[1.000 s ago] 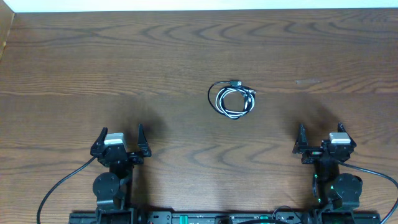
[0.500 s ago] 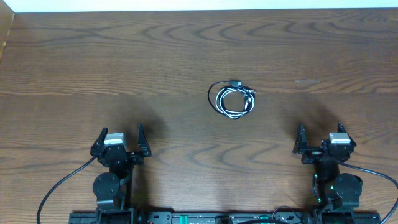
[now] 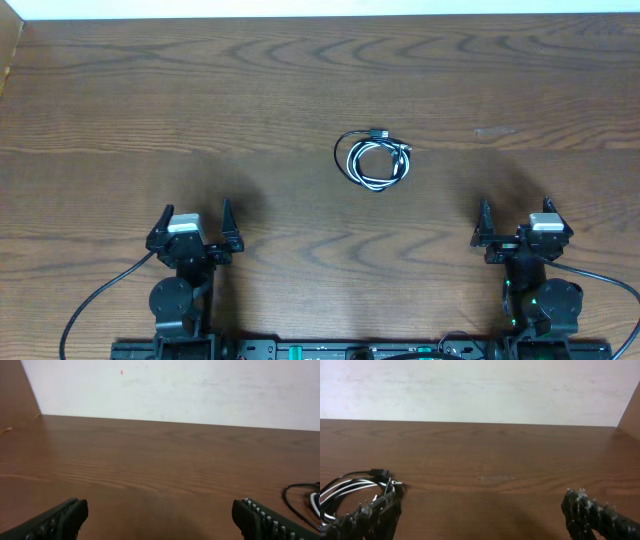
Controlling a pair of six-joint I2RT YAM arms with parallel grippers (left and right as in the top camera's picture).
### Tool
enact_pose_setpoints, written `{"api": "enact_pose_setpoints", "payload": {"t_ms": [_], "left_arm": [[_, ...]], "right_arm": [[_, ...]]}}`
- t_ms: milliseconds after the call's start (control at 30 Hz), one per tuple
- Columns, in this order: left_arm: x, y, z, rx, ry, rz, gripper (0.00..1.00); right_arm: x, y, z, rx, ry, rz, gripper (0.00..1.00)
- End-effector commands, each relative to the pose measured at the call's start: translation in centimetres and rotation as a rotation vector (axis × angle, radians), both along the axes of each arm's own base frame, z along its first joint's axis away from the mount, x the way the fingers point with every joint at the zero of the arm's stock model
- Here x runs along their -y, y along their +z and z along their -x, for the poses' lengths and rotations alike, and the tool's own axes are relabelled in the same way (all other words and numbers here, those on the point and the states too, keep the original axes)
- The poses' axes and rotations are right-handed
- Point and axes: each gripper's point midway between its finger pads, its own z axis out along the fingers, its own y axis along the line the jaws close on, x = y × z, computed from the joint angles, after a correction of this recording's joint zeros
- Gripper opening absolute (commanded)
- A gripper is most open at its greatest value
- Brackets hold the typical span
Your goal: Untangle cables
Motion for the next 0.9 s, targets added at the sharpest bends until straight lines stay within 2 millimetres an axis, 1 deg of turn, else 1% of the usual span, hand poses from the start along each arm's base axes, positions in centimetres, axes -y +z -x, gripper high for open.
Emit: {"api": "enact_pose_setpoints", "payload": {"t_ms": [0,133,200,233,300,400,467,567,667,767,867], "left_arm": [[1.6,-1.2,0.0,-0.035,-0.091,0.019,0.98],[1.9,-1.3,0.6,-0.086,-0.104,0.049,0.98],[1.9,-0.5,1.0,-0.099,-0.104,0.050,0.98],[1.9,0.6,1.3,-0.100,-0.104,0.050,0.98],[1.9,2.1,1.7,-0.099,-0.106,0.037,0.98],[2.0,3.7,2.0,-0.115,-0.110,0.010,0.98],[2.0,4.4,1.9,-0.149,-0.110,0.016,0.98],[2.1,5.6,1.6,-0.217,-0.117,0.040,0.98],[3.1,7.5,0.8,-0.264,-0.173,0.060,0.98],[3.5,9.7,-0.4,-0.303,-0.200,0.072,0.98],[3.4,11.2,-1.4,-0.359,-0.199,0.078,0.98]], "right_arm": [[-0.1,-0.2,0.0,-0.005,0.005,-0.011,0.99],[-0.2,0.2,0.4,-0.041,0.008,-0.100,0.99],[-0.2,0.8,0.8,-0.057,0.006,-0.114,0.99],[-0.2,1.5,1.2,-0.068,0.005,-0.113,0.99],[0.1,2.7,1.9,-0.079,-0.013,-0.111,0.99],[0.1,4.5,2.9,-0.082,-0.017,-0.111,0.99],[0.0,6.2,3.6,-0.068,-0.006,-0.112,0.99],[0.0,8.9,4.8,-0.028,-0.003,-0.112,0.99],[0.0,11.4,5.9,0.008,0.000,-0.109,0.99],[0.0,12.9,6.5,0.018,0.000,-0.109,0.99],[0.0,14.0,6.5,-0.004,-0.001,-0.093,0.99]]}}
